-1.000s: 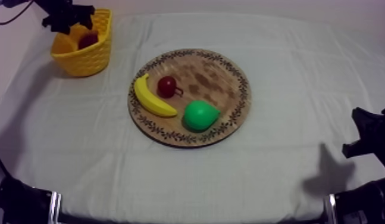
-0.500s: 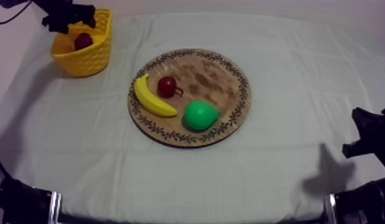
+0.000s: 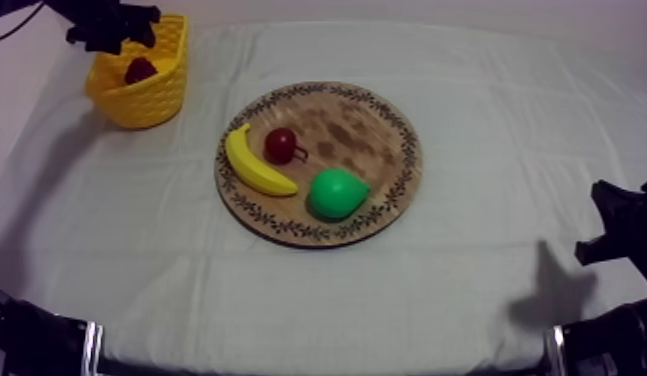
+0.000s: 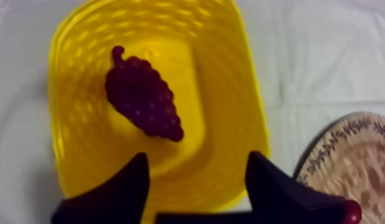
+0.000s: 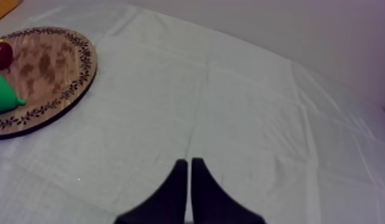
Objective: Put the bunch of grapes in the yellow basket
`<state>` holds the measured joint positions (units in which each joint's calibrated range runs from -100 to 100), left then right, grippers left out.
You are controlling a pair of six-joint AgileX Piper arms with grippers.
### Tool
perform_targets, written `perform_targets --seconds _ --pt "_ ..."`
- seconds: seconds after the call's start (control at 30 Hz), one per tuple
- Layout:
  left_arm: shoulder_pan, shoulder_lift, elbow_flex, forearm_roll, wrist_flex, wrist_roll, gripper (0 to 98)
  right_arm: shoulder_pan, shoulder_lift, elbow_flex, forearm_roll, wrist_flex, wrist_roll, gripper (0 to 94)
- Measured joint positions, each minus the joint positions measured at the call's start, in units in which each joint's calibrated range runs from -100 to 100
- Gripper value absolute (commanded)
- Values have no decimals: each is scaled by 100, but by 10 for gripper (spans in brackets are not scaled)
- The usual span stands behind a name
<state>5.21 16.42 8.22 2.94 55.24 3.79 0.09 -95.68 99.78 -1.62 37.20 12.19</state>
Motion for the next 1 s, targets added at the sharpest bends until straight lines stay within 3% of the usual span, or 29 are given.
perform_targets --seconds 0.2,0.47,0.67,1.0 --pt "214 -575 515 -13 -62 37 238 0 0 0 0 0 0 5" --pt "694 -1333 1205 -162 -286 93 41 0 0 0 0 2 0 5" --pt "936 -2043 1749 -294 -430 162 6 0 0 0 0 2 0 5" --pt "592 -3785 3489 -294 -1366 -21 1 0 0 0 0 2 0 5"
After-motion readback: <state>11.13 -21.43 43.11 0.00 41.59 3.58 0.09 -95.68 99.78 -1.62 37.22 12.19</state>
